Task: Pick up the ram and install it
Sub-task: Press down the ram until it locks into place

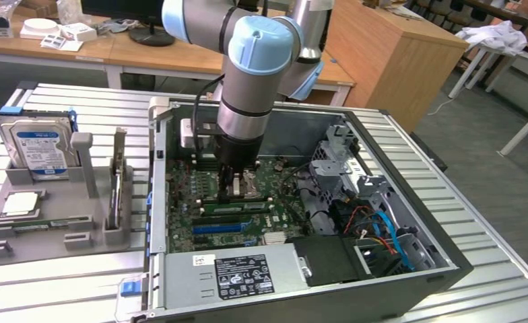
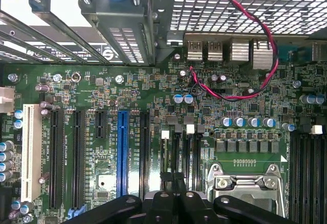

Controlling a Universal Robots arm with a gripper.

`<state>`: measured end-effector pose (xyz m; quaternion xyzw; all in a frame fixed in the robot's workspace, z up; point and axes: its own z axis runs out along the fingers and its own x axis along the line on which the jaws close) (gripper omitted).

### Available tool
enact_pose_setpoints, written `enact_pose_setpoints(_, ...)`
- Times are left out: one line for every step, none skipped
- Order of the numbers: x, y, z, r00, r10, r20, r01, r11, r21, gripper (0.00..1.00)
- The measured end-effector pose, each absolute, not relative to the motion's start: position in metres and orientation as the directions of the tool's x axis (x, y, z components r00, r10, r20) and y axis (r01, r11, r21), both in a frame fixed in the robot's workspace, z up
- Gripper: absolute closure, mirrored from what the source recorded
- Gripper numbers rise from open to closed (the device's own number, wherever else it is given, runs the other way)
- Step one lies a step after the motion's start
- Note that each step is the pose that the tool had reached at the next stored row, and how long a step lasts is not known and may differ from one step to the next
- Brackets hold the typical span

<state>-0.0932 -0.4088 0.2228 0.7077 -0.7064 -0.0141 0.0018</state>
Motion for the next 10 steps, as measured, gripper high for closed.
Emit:
enact_pose_setpoints(-0.0932, -0.4087, 0.2227, 0.002, -1.0, -0.018, -1.0, -0.002, 0.022, 0.89)
enact_pose_setpoints(-0.0932, -0.4087, 0.2227, 0.002, -1.0, -0.018, -1.0, -0.002, 0.022, 0.89)
enact_pose_setpoints(-0.0932, -0.4087, 0.2227, 0.002, -1.0, -0.018, -1.0, -0.002, 0.022, 0.89)
enact_pose_setpoints(-0.0932, -0.4087, 0.2229, 0.002, -1.0, -0.018, -1.0, -0.002, 0.022, 0.89)
enact_pose_setpoints(-0.0931, -0.4086, 0.2234, 0.002, -1.0, -0.018, -1.0, -0.002, 0.022, 0.89)
enact_pose_setpoints(-0.093, -0.4085, 0.2243, 0.002, -1.0, -0.018, -1.0, -0.002, 0.021, 0.89)
enact_pose_setpoints(-0.0931, -0.4086, 0.2262, 0.002, -1.0, -0.017, -1.0, -0.002, 0.022, 0.89)
enact_pose_setpoints(-0.0931, -0.4087, 0.2279, 0.002, -1.0, -0.016, -1.0, -0.002, 0.022, 0.89)
enact_pose_setpoints(-0.0931, -0.4087, 0.2296, 0.002, -1.0, -0.015, -1.0, -0.002, 0.022, 0.89)
enact_pose_setpoints(-0.0931, -0.4087, 0.2314, 0.002, -1.0, -0.015, -1.0, -0.002, 0.022, 0.89)
